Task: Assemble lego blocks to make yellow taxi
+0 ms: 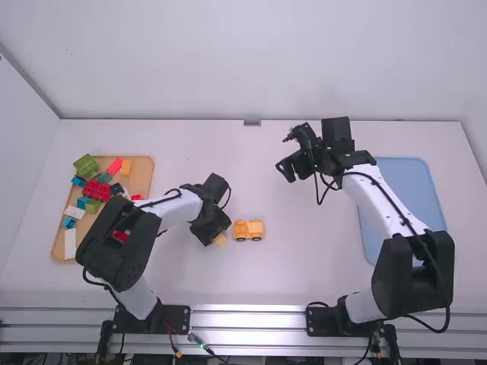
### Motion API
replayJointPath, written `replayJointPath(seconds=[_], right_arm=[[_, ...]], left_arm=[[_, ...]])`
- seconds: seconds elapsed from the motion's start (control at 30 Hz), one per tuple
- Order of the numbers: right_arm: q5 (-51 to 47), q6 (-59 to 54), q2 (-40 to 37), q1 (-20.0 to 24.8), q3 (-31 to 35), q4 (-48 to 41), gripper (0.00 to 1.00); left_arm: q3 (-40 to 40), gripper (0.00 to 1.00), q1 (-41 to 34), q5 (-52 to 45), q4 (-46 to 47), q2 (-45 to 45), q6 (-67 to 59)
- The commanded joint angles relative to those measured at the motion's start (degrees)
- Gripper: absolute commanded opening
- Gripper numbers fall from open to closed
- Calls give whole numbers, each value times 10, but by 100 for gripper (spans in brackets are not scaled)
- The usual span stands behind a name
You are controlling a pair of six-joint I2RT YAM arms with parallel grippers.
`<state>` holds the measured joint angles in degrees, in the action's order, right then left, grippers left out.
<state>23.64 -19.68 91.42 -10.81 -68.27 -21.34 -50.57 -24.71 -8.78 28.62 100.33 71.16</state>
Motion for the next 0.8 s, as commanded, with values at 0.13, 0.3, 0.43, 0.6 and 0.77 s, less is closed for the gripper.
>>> replayJointPath(seconds=[0.13,0.3,0.43,0.6,0.77], right_arm=[[3,-1,-11,0,5,-3,99],[4,-1,-11,0,5,-3,99],[3,-1,-11,0,5,-3,99],[3,-1,-11,0,5,-3,99],[2,-2,-11,0,5,-4,99]], left_arm=[[31,51,-1,1,-24,-2,0],[30,22,0,-9,-36,-2,-34],[9,18,-1,9,-8,-2,-72],[-26,18,0,61,54,-2,-80],[-66,12,0,97,87,-2,-214]])
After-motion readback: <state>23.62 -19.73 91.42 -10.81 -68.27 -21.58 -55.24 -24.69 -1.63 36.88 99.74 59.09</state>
